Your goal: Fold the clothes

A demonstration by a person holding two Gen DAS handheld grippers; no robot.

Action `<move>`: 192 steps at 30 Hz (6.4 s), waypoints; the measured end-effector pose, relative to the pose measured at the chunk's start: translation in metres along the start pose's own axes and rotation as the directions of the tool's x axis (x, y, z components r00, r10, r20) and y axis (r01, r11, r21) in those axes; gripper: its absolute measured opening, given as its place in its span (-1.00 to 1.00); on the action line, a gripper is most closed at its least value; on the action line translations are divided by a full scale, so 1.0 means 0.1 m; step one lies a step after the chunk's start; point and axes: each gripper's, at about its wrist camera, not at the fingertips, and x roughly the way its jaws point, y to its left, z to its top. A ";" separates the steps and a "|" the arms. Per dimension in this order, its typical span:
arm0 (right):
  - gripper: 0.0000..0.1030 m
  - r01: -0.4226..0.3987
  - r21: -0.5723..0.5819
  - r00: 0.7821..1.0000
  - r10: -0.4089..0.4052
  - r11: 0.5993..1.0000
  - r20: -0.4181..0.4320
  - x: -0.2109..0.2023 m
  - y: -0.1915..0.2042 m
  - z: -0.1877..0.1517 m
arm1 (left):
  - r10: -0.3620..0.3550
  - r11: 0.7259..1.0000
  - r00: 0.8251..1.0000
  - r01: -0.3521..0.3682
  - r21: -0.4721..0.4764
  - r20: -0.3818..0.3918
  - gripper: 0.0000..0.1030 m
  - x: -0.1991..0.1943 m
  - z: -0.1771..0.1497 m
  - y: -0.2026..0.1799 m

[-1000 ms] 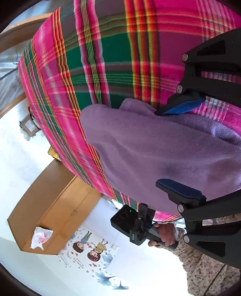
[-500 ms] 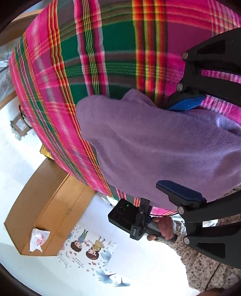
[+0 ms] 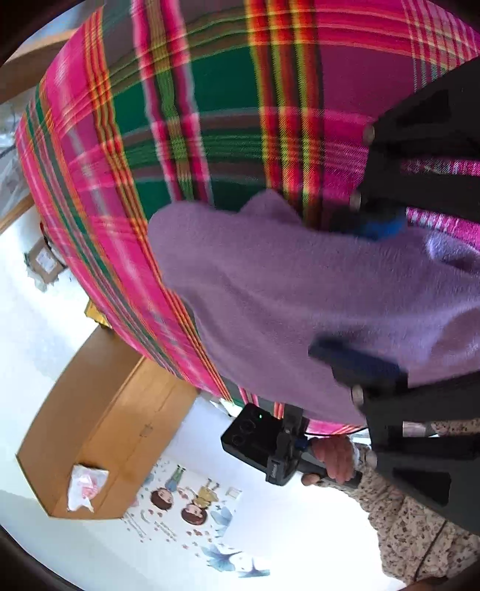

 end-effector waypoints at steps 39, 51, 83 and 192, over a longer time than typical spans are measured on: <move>-0.47 -0.093 -0.152 0.996 0.094 0.984 0.004 0.95 1.16 0.68 | 0.057 0.996 0.948 -0.074 0.042 0.314 -0.52 -1.62 -0.08 -0.09; -0.47 -0.139 -0.171 0.989 0.128 0.975 -0.076 1.75 1.47 1.07 | 0.054 0.999 0.894 -0.048 -0.025 0.445 -0.54 -2.43 -0.07 0.28; -0.40 -0.069 -0.196 0.989 0.041 0.978 -0.141 3.03 1.71 1.52 | 0.119 0.983 0.802 -0.013 -0.183 0.586 -0.54 -3.26 0.13 1.30; 0.30 0.614 -0.367 0.787 -0.582 0.699 0.207 2.82 2.41 -0.08 | 0.716 0.485 0.191 -0.829 -0.281 0.671 -0.03 -1.40 -0.94 0.23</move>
